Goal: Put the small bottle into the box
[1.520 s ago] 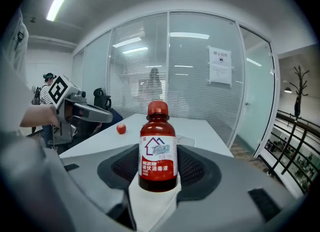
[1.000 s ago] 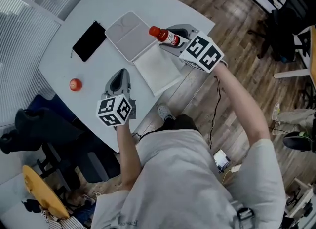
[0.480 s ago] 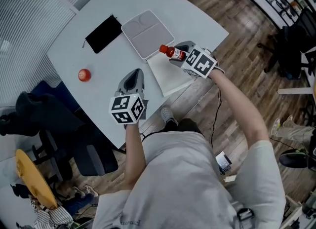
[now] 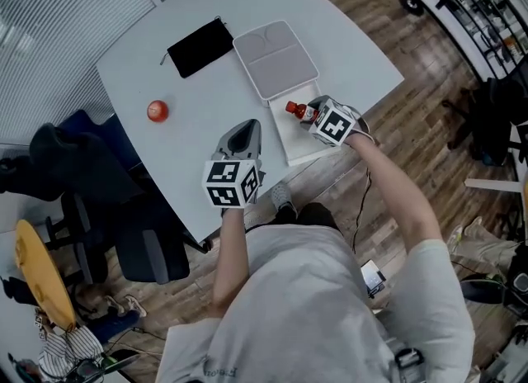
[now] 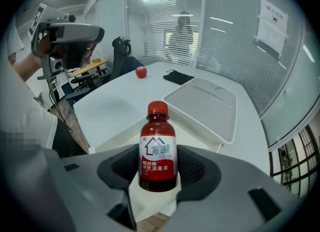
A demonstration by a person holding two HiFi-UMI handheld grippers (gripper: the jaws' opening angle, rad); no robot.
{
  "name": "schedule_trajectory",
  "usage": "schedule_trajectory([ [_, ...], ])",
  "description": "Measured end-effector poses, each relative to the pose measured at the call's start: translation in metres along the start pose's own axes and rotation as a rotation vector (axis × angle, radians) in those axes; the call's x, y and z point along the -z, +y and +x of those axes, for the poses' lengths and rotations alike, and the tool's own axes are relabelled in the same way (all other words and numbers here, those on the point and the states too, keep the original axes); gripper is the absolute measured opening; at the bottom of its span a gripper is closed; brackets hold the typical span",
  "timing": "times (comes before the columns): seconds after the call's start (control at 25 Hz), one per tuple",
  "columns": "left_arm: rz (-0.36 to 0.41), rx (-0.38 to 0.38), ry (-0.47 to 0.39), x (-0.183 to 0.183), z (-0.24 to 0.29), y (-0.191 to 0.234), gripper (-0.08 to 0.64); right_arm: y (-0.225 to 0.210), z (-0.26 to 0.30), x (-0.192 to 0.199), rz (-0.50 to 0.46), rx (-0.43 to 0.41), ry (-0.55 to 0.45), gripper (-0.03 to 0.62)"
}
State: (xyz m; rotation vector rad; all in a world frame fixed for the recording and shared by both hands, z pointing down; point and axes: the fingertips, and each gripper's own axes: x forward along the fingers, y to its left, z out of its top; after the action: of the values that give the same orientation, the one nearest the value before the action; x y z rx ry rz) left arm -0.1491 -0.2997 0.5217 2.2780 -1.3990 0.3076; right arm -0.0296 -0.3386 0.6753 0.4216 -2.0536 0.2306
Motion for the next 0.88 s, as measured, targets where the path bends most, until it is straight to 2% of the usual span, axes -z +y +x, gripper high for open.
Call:
schedule_trajectory([
  [0.16, -0.002, -0.003, 0.009, 0.002, -0.002, 0.004, 0.029, 0.006, 0.016, 0.016, 0.001, -0.009, 0.067, 0.225],
  [0.28, -0.009, -0.007, 0.007, 0.002, -0.005, 0.01, 0.029, 0.014, 0.026, 0.013, -0.013, -0.041, 0.067, 0.225],
  [0.88, -0.043, -0.023, -0.007, 0.005, -0.012, 0.019, 0.029, 0.028, 0.05, 0.028, 0.003, -0.071, 0.144, 0.225],
])
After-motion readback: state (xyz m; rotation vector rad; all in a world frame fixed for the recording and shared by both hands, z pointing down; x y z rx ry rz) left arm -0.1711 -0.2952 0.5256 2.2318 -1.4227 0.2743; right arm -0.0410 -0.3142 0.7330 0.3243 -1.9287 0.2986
